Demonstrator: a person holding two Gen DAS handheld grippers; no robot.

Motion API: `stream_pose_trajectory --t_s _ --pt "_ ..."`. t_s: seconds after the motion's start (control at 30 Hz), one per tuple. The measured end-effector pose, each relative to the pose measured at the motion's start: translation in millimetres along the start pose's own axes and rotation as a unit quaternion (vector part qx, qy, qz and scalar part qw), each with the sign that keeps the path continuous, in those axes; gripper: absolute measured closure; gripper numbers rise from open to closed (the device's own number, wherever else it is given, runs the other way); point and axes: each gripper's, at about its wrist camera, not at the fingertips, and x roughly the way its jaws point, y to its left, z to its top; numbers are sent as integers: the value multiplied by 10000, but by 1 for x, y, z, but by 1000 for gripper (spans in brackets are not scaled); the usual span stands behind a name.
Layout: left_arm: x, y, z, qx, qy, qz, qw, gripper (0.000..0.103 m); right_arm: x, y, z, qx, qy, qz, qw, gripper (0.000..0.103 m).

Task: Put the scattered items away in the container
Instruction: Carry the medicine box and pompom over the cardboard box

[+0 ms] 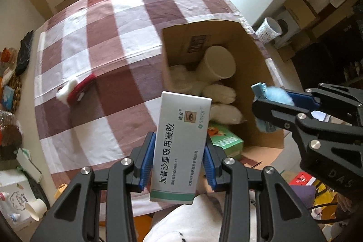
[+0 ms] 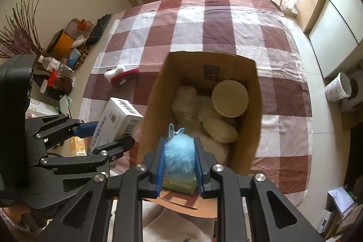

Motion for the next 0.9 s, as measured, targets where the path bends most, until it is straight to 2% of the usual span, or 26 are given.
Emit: stream_pose_trajectory --t_s 0.33,0.9 --pt "23 -34 15 227 173 -74 9996 63 4 -30 -5 185 103 -9 9998 81" --pt "36 -41 24 293 356 -55 9989 64 15 -37 1 175 211 56 9996 80"
